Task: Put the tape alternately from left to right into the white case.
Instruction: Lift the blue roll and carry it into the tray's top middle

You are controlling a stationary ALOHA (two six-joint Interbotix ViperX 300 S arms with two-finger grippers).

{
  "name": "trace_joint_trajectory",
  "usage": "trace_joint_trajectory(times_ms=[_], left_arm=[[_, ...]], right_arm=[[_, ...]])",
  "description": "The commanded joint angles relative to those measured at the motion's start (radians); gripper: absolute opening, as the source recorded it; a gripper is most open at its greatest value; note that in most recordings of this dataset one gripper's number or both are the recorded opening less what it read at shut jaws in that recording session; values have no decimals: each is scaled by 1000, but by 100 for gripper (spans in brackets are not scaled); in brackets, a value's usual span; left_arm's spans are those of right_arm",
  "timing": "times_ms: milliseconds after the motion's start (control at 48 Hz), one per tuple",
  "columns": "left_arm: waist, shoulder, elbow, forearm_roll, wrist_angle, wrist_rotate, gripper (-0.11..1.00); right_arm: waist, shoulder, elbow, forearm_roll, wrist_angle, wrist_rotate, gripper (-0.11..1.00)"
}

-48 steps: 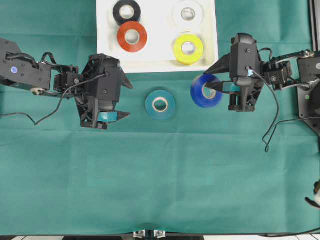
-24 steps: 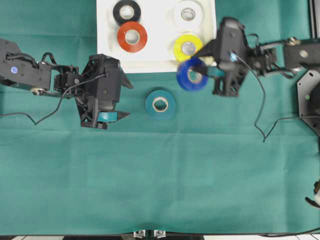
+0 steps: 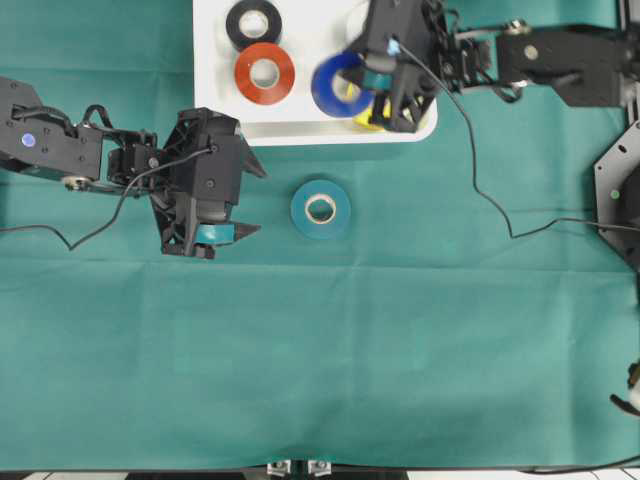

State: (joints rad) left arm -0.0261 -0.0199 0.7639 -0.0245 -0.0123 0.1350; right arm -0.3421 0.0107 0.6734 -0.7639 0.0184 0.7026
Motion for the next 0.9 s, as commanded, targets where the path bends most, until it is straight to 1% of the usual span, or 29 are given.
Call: trace_joint_trajectory(times_ms=[0, 63, 146, 500, 876], left_arm=[[-5, -18, 9, -2, -8, -2, 83], [-5, -18, 9, -3, -8, -2, 83], [-5, -18, 9, -3, -8, -2, 83], [-5, -17, 9, -2, -9, -2, 83], [-5, -18, 8, -3, -9, -2, 83]], right_arm=[[-28, 11, -54, -21, -6, 0, 27], [-51, 35, -78, -37, -8, 0, 27], [-72, 64, -106, -43, -8, 0, 27], [-152, 164, -181, -41, -9, 0, 27], [-164, 178, -189, -43, -23, 0, 27]])
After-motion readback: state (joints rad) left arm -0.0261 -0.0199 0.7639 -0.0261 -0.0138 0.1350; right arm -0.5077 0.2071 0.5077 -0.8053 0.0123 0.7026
